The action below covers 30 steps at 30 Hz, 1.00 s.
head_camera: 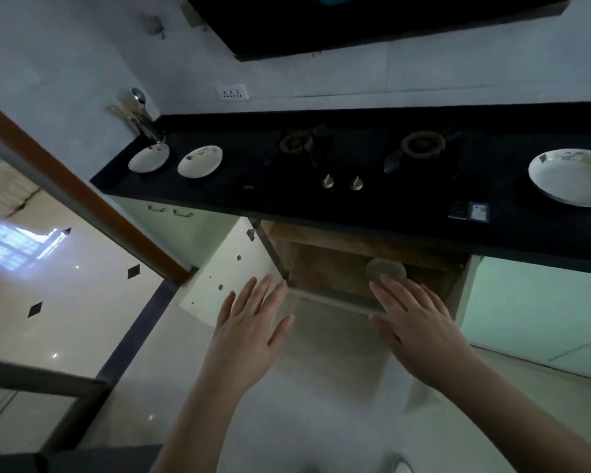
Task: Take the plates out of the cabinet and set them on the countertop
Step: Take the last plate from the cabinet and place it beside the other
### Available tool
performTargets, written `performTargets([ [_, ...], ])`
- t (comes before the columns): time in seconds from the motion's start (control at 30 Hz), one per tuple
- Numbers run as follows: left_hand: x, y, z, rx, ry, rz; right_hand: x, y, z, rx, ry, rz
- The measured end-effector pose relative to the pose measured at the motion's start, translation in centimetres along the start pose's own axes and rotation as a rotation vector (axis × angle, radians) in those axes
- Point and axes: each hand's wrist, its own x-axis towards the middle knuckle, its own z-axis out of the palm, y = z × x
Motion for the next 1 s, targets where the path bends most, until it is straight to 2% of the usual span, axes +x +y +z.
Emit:
performTargets([
  [0.27,4.2,-6.1,1.7,-0.011,0.035,0.079,5.4,-5.6,0.4,-0.022,0.021,0.029],
  [0.37,6.1,-8.9,2.5,0.0,0.033,0.175,7.7,-8.3,1.0,-0.028,0.032,0.061],
  [0.53,8.6,-13.7,3.8,-0.004,0.006,0.354,11.1,-12.8,1.8,0.0,0.033,0.225],
  [0.63,10.4,-15.7,4.5,0.002,0.009,0.41,12.0,-14.8,2.5,-0.043,0.045,0.233],
  [1.0,16.9,-15.5,5.9,-0.078,0.011,0.551,12.6,-14.9,3.5,-0.085,0.117,0.377],
])
